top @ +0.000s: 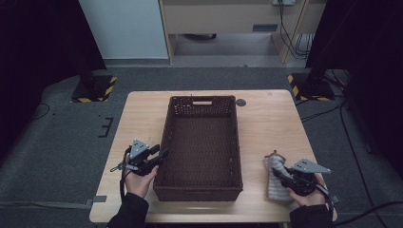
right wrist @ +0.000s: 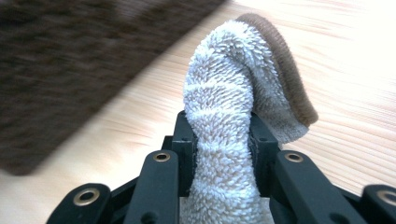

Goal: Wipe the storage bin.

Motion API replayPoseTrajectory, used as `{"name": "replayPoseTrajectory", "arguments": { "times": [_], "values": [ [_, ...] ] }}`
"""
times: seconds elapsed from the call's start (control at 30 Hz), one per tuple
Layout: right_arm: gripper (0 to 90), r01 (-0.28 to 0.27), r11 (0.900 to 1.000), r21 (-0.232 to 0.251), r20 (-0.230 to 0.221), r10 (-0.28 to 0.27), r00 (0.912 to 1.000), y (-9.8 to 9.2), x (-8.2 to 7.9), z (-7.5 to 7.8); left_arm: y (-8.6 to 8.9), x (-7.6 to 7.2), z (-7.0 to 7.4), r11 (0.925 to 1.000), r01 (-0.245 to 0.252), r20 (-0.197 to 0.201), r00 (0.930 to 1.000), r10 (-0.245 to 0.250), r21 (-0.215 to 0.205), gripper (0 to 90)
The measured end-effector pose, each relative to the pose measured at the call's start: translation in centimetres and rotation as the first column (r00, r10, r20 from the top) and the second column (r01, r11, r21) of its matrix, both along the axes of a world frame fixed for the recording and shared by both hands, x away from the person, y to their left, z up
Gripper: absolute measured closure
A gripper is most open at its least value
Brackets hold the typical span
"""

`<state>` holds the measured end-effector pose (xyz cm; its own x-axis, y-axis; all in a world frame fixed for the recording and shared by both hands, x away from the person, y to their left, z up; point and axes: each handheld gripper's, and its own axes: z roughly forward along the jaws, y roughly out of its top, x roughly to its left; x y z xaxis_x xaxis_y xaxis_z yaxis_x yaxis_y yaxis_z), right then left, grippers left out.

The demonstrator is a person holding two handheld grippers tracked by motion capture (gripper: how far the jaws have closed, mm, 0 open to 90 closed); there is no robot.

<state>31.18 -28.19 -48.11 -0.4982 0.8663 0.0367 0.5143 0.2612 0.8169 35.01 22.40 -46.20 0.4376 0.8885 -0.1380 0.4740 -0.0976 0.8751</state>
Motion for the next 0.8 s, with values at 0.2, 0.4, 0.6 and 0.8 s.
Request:
{"name": "replayPoseTrajectory", "arguments": {
  "times": [0.2,0.4,0.6,0.8],
  "values": [
    [70.8,0.093,0.995,-0.023,0.009,-0.092,0.9957,-2.6,0.7,-0.4,0.1,0.0,-0.1,0.9999,-0.005,0.002,1.0000,0.005,-0.013,54.2],
    [68.6,0.106,0.994,-0.029,-0.017,-0.107,0.9941,-3.4,1.2,-1.8,0.1,-0.1,-0.1,1.0000,-0.001,0.009,1.0000,0.001,-0.001,53.9],
    [59.8,0.101,0.994,-0.038,-0.013,-0.101,0.9948,-3.2,1.7,-2.5,0.1,-0.1,-0.1,1.0000,0.003,0.015,0.9999,-0.003,-0.001,52.5],
    [45.1,0.128,0.991,-0.042,-0.001,-0.128,0.9918,-2.8,2.2,-2.5,0.2,-0.4,0.2,0.9998,0.013,0.015,0.9998,-0.013,-0.012,49.9]
  ]
}}
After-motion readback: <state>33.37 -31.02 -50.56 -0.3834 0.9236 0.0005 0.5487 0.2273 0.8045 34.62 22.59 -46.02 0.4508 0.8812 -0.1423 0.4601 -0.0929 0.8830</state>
